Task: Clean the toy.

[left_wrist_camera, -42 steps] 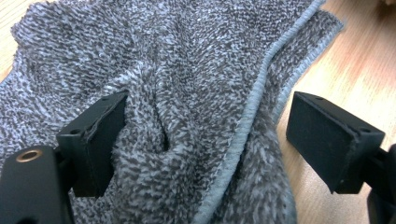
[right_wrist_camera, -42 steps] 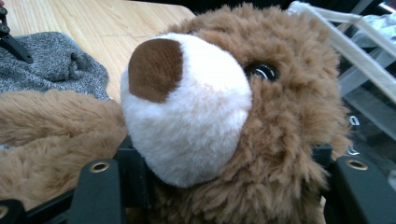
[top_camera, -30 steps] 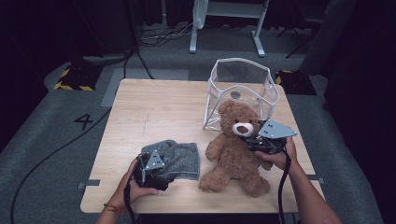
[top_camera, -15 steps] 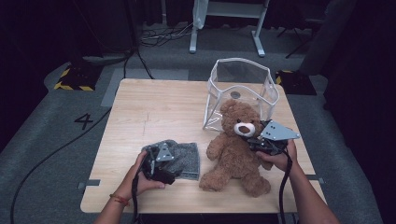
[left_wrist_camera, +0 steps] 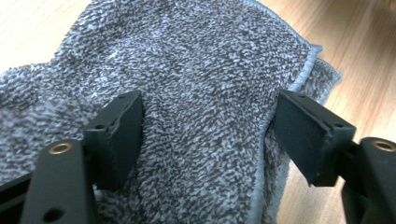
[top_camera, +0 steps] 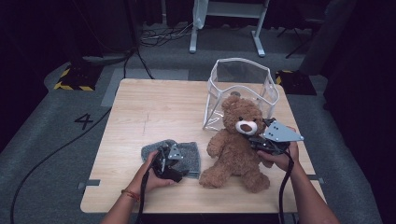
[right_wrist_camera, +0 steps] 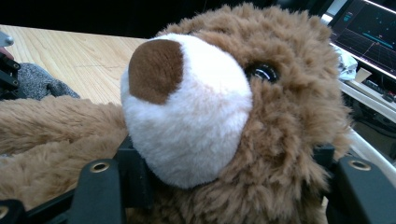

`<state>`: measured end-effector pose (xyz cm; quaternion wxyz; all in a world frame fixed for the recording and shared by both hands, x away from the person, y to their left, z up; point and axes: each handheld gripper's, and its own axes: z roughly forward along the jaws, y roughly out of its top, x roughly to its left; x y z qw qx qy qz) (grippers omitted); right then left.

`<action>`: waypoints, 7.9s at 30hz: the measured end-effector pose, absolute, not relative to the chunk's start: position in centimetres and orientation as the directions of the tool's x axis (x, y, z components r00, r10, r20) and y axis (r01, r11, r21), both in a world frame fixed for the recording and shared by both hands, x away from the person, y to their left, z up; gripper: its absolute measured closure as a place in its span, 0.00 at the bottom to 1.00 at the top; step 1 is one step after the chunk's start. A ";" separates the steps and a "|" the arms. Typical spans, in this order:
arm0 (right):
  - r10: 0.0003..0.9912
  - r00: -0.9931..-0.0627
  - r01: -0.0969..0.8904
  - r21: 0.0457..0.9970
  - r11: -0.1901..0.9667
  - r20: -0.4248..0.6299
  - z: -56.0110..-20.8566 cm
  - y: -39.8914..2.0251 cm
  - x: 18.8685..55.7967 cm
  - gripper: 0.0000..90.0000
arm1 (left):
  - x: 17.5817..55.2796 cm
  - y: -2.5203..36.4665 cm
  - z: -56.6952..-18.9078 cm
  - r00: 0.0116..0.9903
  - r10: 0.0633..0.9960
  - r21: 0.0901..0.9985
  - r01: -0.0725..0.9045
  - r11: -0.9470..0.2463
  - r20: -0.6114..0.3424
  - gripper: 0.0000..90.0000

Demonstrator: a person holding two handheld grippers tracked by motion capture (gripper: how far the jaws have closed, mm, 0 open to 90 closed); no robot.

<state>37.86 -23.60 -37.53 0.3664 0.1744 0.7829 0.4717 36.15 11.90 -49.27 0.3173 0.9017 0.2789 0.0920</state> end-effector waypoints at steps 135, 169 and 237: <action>0.627 -0.671 -0.128 0.895 0.428 -0.396 -38.2 -22.4 36.9 0.41 | 36.2 5.1 -36.9 0.901 0.398 0.839 0.078 -0.538 0.171 0.87; 0.709 -0.573 -0.117 0.898 0.425 -0.410 -37.1 -23.0 37.0 0.40 | 29.3 -5.4 -44.4 0.950 0.156 0.547 -0.019 -0.837 0.272 0.88; 0.613 -0.678 -0.172 0.898 0.405 -0.406 -37.5 -20.1 37.4 0.40 | 35.1 12.8 -35.6 0.816 0.573 0.942 0.135 -0.307 0.070 0.87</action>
